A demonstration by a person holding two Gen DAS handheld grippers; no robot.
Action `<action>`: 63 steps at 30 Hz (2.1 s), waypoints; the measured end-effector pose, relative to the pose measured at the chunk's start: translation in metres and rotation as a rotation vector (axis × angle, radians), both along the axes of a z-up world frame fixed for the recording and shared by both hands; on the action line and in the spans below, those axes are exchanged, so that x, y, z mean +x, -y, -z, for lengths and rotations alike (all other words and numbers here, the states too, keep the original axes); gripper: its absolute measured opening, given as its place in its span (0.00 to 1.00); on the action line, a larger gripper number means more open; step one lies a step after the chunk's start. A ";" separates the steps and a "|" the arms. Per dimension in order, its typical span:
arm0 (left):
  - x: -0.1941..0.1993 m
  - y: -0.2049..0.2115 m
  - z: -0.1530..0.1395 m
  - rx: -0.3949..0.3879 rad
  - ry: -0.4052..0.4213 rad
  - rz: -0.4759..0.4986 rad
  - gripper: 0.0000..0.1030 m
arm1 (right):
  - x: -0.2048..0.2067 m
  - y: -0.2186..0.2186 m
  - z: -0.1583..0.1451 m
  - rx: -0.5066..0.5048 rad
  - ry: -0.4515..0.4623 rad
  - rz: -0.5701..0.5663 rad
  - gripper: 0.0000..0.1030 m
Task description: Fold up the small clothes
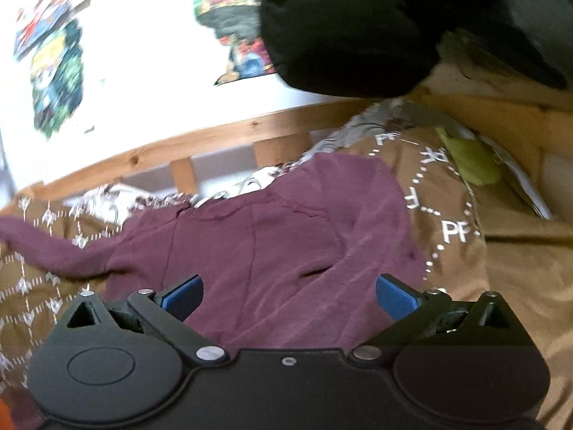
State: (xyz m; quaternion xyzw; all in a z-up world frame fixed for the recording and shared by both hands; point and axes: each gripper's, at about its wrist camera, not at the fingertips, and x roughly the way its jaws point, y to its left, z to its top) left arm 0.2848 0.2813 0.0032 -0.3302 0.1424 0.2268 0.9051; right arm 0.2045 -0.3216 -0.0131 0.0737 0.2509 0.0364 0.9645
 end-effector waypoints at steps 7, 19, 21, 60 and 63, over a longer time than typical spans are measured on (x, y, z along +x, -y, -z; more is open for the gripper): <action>0.020 -0.039 0.024 -0.119 0.077 -0.086 0.58 | 0.014 -0.011 0.015 -0.035 -0.026 -0.035 0.99; 0.000 0.003 -0.027 0.091 0.175 0.000 0.09 | 0.013 -0.022 0.015 -0.083 -0.002 -0.055 0.99; -0.010 0.022 -0.044 0.174 0.224 0.052 0.09 | 0.011 -0.022 0.013 -0.082 0.010 -0.051 0.99; -0.065 0.380 0.042 0.354 -0.025 1.241 0.71 | -0.006 0.060 -0.003 0.139 0.013 0.248 0.99; -0.079 0.372 0.038 0.340 -0.029 1.271 0.80 | -0.006 0.056 -0.001 0.126 -0.005 0.222 0.99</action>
